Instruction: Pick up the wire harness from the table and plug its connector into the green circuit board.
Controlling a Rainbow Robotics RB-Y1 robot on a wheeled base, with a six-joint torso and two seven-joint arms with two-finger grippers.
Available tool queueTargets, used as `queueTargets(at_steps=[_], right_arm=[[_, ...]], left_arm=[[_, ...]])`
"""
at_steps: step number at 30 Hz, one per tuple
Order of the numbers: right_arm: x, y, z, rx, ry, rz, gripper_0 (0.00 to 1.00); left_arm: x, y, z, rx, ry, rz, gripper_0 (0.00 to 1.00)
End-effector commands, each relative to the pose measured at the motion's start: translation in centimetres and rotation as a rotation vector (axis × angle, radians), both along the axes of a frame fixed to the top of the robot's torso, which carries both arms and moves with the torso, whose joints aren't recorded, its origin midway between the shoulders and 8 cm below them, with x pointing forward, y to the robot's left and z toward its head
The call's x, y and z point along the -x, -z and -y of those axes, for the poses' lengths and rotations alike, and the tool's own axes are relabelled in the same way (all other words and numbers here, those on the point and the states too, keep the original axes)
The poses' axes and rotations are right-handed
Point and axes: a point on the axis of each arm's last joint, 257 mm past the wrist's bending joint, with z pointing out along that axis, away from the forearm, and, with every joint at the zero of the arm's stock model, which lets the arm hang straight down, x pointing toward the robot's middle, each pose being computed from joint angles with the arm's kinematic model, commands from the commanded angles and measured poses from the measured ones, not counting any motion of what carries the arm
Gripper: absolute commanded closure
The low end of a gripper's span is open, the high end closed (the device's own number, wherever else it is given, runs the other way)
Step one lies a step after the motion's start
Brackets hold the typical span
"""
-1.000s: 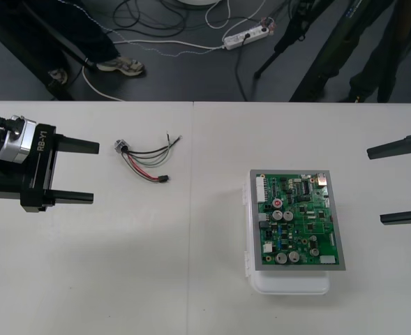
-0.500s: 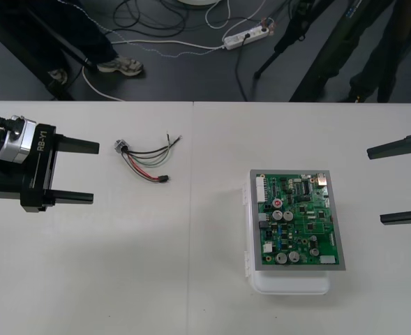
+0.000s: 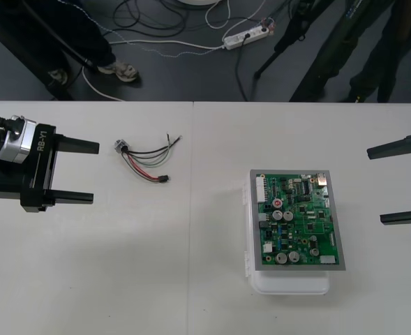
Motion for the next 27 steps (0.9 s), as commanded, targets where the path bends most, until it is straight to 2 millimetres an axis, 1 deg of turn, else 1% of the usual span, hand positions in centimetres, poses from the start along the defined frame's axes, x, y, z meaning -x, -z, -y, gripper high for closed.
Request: queueTargets(at_steps=[1,27], right_arm=[[0.56,0.23,-0.44,0.016,-0.036,0.029,0.0],[0.56,0.23,-0.44,0.016,-0.036,0.029,0.0]], left_arm=[[0.94,0.01,-1.32,-0.057,-0.001,-0.016,0.22],[0.94,0.01,-1.32,-0.057,-0.001,-0.016,0.22]])
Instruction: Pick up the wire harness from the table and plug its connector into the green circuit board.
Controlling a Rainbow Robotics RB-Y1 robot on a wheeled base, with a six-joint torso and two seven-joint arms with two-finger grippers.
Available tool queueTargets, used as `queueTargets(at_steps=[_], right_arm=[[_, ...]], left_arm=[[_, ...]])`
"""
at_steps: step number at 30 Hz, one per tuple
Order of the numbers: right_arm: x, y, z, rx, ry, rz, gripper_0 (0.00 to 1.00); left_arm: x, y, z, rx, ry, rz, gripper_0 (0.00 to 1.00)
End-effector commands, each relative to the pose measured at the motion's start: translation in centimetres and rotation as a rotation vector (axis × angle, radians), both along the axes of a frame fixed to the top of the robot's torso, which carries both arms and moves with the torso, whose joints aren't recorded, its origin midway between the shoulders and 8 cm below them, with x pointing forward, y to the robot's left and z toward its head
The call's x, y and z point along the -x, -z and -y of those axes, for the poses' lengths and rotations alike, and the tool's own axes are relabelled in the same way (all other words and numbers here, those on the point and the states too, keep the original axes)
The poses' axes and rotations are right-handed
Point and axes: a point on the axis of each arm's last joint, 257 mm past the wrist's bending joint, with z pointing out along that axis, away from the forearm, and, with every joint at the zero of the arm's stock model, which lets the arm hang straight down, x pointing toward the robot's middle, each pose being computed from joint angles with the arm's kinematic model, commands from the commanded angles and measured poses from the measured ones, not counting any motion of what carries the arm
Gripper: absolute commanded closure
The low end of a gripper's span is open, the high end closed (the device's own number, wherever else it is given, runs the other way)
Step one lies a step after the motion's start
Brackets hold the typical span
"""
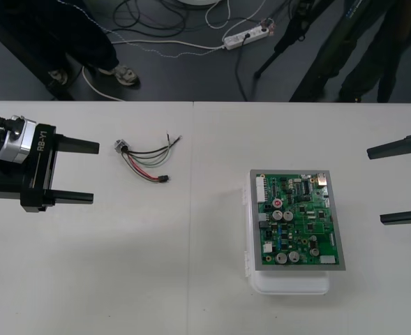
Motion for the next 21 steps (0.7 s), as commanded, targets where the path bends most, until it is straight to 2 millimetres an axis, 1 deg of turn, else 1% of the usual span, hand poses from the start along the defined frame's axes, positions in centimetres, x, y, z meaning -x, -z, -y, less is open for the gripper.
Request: queueTargets(at_steps=[1,9,10,12,15,21], right_arm=[[0.6,0.2,-0.4,0.016,-0.036,0.029,0.0],[0.6,0.2,-0.4,0.016,-0.036,0.029,0.0],[1.6,2.8,-0.9,-0.011,-0.03,-0.045,0.0],[1.9,3.4,-1.1,-0.015,-0.029,-0.062,0.0],[2.2,3.8,-1.4,-0.012,-0.04,-0.073,0.0],[2.2,3.8,-1.4,-0.012,-0.043,-0.07,0.0]], left_arm=[[0.9,0.0,-1.3,-0.057,-0.001,-0.016,0.23],[0.9,0.0,-1.3,-0.057,-0.001,-0.016,0.23],[0.9,0.0,-1.3,-0.057,-0.001,-0.016,0.22],[0.9,0.0,-1.3,-0.057,-0.001,-0.016,0.23],[0.9,0.0,-1.3,-0.057,-0.001,-0.016,0.23],[0.9,0.0,-1.3,-0.057,-0.001,-0.016,0.23]])
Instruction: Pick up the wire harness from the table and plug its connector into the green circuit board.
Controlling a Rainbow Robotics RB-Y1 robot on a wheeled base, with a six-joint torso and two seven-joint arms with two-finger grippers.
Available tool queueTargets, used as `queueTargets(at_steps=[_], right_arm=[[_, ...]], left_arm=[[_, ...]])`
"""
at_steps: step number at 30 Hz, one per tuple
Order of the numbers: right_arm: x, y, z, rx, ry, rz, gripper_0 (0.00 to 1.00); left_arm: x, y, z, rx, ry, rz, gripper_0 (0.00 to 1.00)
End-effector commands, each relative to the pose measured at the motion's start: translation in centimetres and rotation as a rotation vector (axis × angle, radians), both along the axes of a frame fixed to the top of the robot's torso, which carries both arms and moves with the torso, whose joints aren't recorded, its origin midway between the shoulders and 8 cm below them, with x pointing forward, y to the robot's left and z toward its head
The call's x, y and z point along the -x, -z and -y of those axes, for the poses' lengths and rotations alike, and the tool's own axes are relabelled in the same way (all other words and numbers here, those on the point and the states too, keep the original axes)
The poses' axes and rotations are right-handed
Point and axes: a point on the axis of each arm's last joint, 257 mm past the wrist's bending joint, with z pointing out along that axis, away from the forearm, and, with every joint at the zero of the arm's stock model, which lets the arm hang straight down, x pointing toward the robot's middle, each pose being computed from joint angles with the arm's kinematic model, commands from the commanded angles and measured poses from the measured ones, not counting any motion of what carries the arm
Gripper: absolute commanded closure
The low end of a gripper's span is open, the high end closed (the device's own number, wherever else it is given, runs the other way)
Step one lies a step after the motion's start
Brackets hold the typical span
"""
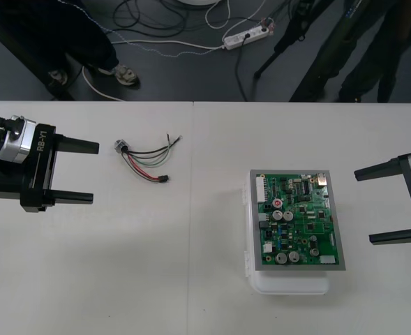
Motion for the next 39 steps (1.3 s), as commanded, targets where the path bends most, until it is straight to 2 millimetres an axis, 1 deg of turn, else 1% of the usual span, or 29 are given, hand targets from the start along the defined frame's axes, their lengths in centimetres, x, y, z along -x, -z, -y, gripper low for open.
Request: queueTargets(at_steps=[1,3,4,5,9,13,16,22,26,30,35,39], right_arm=[[0.6,0.6,-0.5,0.006,-0.035,0.018,0.0],[0.7,0.4,-0.6,-0.003,-0.042,0.02,0.0],[0.9,0.1,-0.8,-0.014,-0.049,0.022,0.0],[1.0,-0.1,-1.0,-0.026,-0.059,0.025,0.0],[1.5,-1.1,-1.6,-0.068,-0.082,0.031,0.0],[1.6,-2.2,-1.7,-0.098,-0.089,0.049,0.0],[1.7,-3.5,-2.0,-0.145,-0.094,0.057,0.0],[1.7,-4.6,-3.3,-0.212,-0.101,0.056,0.0],[1.7,-4.9,-4.0,-0.253,-0.084,0.025,0.0],[1.7,-5.2,-5.0,-0.317,-0.066,-0.013,0.0],[1.1,-5.2,-6.1,-0.351,-0.064,0.013,0.0],[0.8,-5.6,-7.0,-0.388,-0.069,0.034,0.0]], left_arm=[[0.9,0.0,-1.3,-0.056,-0.001,-0.016,0.23],[0.9,0.0,-1.3,-0.056,-0.001,-0.016,0.23],[1.7,2.5,-1.0,-0.038,-0.008,-0.089,0.23],[1.7,2.9,-0.9,-0.034,-0.012,-0.105,0.23],[1.7,3.1,-0.9,-0.04,-0.008,-0.11,0.22],[1.5,2.8,-0.9,-0.047,-0.005,-0.098,0.22],[1.2,2.3,-1.2,-0.066,-0.001,-0.077,0.23],[0.2,1.3,-1.9,-0.097,-0.003,-0.041,0.23],[-0.9,0.8,-2.7,-0.112,-0.014,-0.021,0.23],[-2.1,0.5,-3.4,-0.169,-0.008,0.063,0.23],[-3.1,0.3,-4.2,-0.22,-0.019,0.105,0.23],[-4.0,0.2,-4.6,-0.277,-0.008,0.17,0.23]])
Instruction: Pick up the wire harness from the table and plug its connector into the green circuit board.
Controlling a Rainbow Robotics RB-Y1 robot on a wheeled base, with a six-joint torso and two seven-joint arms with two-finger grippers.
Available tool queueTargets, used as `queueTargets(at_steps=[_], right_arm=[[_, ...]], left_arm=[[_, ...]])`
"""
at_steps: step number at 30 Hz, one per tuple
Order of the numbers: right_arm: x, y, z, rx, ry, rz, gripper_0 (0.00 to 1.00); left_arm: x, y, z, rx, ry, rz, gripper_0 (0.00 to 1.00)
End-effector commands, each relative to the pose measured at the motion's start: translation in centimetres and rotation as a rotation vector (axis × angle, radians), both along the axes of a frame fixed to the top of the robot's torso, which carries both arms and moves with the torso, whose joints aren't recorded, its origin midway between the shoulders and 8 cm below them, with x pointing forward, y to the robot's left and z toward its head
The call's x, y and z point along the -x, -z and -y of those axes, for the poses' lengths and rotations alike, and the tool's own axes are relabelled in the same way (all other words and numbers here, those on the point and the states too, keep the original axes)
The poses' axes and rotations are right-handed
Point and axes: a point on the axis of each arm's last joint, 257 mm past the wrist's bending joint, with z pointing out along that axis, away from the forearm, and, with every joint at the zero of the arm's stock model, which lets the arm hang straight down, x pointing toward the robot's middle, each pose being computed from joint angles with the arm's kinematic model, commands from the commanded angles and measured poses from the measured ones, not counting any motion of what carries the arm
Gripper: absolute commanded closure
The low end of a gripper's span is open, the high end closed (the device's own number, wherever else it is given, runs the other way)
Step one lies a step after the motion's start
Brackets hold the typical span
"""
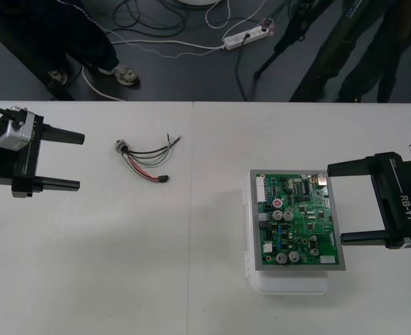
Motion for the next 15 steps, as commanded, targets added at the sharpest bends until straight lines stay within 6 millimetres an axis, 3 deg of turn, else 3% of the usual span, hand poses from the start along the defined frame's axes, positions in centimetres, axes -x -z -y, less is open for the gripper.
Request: queueTargets(at_steps=[1,9,15], right_arm=[[-1.0,-1.9,-1.0,-0.049,0.01,0.067,0.0],[-2.5,-3.8,-2.7,-0.131,0.031,0.148,0.0],[-2.4,-4.3,-3.4,-0.175,0.026,0.153,0.0]], left_arm=[[-0.9,-0.6,-1.2,-0.153,0.078,0.129,0.23],[-2.4,0.0,-2.0,-0.25,0.087,0.142,0.23],[-3.9,0.9,-3.1,-0.297,0.085,0.114,0.22]])
